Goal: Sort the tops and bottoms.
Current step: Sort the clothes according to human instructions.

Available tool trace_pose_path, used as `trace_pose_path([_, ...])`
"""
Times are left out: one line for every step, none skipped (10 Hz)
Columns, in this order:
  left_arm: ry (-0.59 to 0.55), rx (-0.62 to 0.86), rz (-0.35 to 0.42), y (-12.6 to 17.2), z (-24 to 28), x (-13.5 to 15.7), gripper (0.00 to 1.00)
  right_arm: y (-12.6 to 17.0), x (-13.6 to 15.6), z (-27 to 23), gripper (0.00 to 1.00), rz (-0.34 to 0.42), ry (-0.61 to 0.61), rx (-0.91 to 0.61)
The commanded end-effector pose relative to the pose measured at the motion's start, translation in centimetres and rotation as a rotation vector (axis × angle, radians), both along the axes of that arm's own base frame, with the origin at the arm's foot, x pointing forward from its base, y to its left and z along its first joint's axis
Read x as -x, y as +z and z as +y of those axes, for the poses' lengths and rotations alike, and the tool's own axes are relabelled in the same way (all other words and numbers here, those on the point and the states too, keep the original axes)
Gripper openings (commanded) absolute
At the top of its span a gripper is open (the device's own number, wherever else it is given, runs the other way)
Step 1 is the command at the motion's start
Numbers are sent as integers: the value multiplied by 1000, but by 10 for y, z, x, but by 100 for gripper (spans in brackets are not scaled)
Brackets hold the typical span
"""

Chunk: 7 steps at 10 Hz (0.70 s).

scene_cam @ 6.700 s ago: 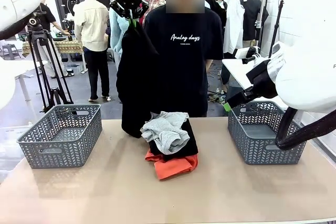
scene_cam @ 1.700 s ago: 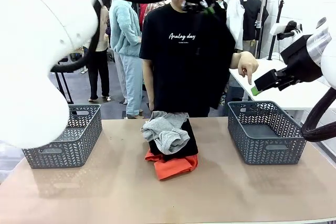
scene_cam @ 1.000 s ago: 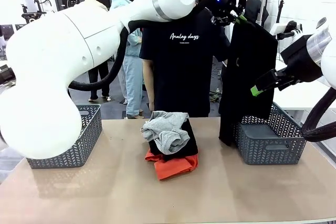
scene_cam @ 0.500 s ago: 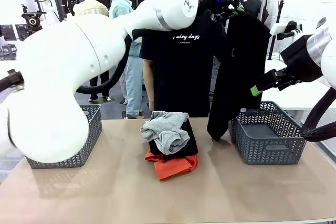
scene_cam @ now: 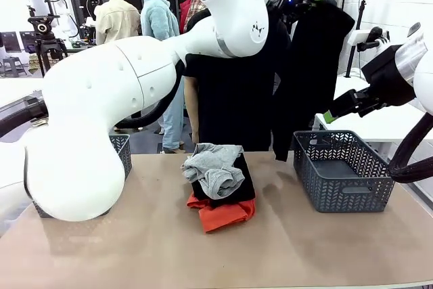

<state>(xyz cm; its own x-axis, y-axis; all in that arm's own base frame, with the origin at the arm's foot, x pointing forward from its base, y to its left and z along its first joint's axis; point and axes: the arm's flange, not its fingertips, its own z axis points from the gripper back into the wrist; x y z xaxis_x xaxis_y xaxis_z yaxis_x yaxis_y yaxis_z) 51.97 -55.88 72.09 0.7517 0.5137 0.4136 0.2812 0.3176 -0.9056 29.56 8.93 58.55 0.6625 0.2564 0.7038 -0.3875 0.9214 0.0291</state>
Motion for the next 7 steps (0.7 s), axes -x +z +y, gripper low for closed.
trace_pose_path([-91, 19, 40, 59, -104, -70, 0, -1, -4, 0, 100, -11, 11, 1])
trace_pose_path([-112, 41, 88, 45, -114, -65, 0, -1, -4, 0, 100, -11, 11, 1])
trace_pose_path([-140, 73, 130, 40, -121, -59, 0, -1, -4, 0, 100, -11, 11, 1])
trace_pose_path([-165, 79, 142, 36, -128, -51, 0, -1, -4, 0, 100, -11, 11, 1])
trace_pose_path([-158, 55, 174, 18, -132, -49, 0, -1, -4, 0, 100, -11, 11, 1])
trace_pose_path([-150, 52, 219, 0, -135, -47, 0, -1, -4, 0, 100, -11, 11, 1])
trace_pose_path([-148, 44, 257, -21, -141, -42, 0, -1, -4, 0, 100, -11, 11, 1])
